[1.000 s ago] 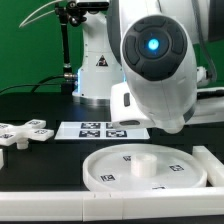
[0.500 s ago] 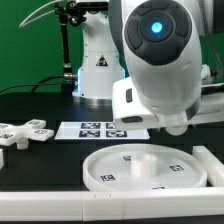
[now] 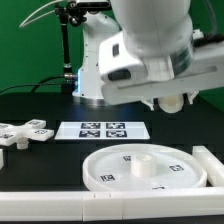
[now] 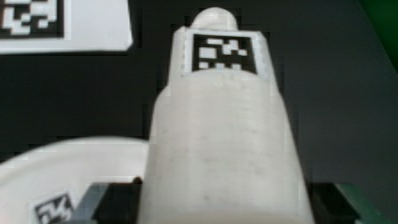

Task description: Assemble round table

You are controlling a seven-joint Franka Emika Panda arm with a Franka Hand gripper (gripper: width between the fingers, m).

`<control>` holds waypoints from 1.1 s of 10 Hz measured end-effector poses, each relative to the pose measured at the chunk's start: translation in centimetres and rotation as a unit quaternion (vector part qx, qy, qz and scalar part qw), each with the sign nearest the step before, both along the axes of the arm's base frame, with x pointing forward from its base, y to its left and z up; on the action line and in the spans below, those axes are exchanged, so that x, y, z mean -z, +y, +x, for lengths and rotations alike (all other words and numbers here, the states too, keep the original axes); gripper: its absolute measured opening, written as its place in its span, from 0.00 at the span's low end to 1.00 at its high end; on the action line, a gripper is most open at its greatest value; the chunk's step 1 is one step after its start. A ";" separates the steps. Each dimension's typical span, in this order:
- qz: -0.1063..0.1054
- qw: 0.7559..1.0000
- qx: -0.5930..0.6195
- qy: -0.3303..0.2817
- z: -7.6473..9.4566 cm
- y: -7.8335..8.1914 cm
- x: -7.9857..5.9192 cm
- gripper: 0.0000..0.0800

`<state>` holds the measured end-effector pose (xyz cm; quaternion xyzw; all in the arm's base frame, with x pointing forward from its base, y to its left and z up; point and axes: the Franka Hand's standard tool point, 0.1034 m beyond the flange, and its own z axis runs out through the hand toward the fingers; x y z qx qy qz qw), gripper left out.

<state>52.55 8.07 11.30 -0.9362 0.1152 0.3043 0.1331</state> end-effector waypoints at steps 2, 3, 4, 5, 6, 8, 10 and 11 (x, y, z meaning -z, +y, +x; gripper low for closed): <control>-0.018 0.997 0.009 -0.081 1.1 0.1 0.4 0.51; -0.028 0.993 0.014 -0.113 1.0 0.0 0.3 0.51; -0.034 0.991 0.017 -0.131 1.0 0.0 0.4 0.51; -0.032 0.983 -0.008 -0.182 1.9 -0.6 0.3 0.51; -0.039 0.977 -0.020 -0.207 2.1 -1.0 -0.5 0.51; -0.063 0.955 -0.013 -0.288 2.9 -1.0 -1.6 0.51; -0.080 0.935 -0.006 -0.346 3.3 -1.2 -1.2 0.51; -0.088 0.925 -0.012 -0.369 3.3 -1.0 -1.1 0.51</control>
Offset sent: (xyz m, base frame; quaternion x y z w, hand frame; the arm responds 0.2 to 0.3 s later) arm 0.0000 0.0000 0.0000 0.0000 0.1296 0.0000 0.9916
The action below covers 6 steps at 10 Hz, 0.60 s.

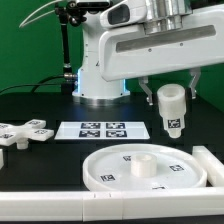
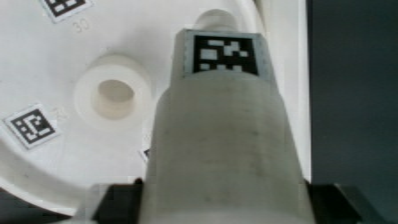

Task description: Assemble round table

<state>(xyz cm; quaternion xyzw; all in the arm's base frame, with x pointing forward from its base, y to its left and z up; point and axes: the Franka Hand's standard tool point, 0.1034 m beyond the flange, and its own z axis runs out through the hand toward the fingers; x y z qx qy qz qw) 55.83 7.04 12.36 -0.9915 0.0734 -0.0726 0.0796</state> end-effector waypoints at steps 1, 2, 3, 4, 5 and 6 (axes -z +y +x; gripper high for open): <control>-0.033 0.997 -0.045 -0.045 0.0 0.9 0.1 0.51; -0.049 0.993 -0.089 -0.057 -0.7 1.1 0.5 0.51; -0.059 0.990 -0.112 -0.061 -0.6 0.4 0.2 0.51; -0.065 0.988 -0.125 -0.065 -0.3 -0.4 -0.2 0.51; -0.066 0.987 -0.134 -0.052 0.0 -1.2 -0.7 0.51; -0.064 0.988 -0.136 -0.047 0.7 -1.4 -1.0 0.51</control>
Offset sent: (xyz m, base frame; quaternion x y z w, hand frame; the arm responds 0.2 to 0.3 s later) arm -0.0002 -0.0374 0.0153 -0.0611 0.0256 -0.1544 0.9858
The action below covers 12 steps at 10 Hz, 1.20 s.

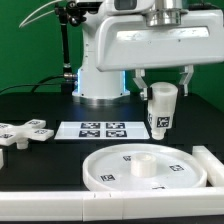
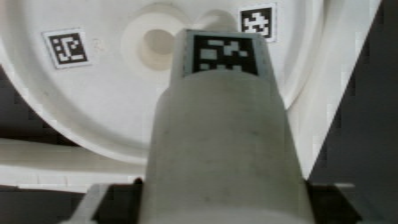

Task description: Assemble round table

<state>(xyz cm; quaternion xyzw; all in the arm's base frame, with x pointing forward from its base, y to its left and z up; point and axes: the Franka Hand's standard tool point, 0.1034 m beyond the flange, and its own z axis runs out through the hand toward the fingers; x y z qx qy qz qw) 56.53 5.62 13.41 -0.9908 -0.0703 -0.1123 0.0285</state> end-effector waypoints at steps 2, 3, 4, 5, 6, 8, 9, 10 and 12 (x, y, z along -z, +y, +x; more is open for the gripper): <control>-0.001 1.000 -0.001 -0.015 -0.1 0.1 0.3 0.51; -0.005 1.000 -0.011 -0.018 0.0 0.2 0.4 0.51; -0.018 0.998 -0.043 -0.045 0.7 0.4 0.6 0.51; -0.025 0.993 -0.052 -0.107 1.7 0.1 0.1 0.51; -0.030 0.990 -0.055 -0.127 1.3 -0.5 0.2 0.51; -0.033 0.991 -0.058 -0.113 0.8 -1.1 0.6 0.51; -0.035 0.992 -0.055 -0.110 0.3 -1.8 1.0 0.51; -0.035 0.993 -0.051 -0.105 -0.2 -2.4 1.5 0.51; -0.035 0.993 -0.050 -0.100 -0.5 -2.4 2.1 0.51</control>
Offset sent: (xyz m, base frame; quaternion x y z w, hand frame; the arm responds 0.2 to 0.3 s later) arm 0.0205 -0.0085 -0.0114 -0.0977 0.0792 -0.1883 0.9740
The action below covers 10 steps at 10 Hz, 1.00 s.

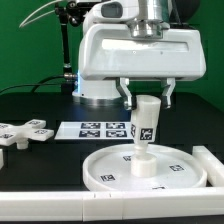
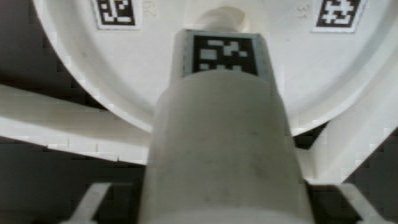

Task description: Assemble round table

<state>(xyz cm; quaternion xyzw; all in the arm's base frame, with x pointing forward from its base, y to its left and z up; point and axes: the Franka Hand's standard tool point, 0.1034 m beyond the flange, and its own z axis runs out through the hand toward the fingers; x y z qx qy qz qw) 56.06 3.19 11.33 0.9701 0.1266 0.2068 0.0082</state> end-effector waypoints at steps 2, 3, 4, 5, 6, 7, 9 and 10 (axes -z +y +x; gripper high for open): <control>0.000 1.000 -0.001 0.001 0.2 0.1 0.2 0.51; 0.001 1.000 -0.003 0.001 0.4 0.3 0.3 0.51; 0.001 1.000 -0.004 0.000 0.6 0.5 0.3 0.51; 0.001 1.000 -0.005 0.001 0.7 0.6 0.5 0.51; 0.001 1.000 -0.005 0.002 0.6 0.7 0.7 0.51; 0.001 1.000 -0.005 0.003 0.6 0.7 0.8 0.51; 0.001 1.000 -0.005 0.005 0.4 0.7 1.0 0.51; 0.001 1.000 -0.005 0.007 0.3 0.7 1.3 0.51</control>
Offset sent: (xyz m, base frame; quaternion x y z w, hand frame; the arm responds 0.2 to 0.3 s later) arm 0.0158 0.0090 -0.0016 0.0043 -0.0018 -0.0099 0.9999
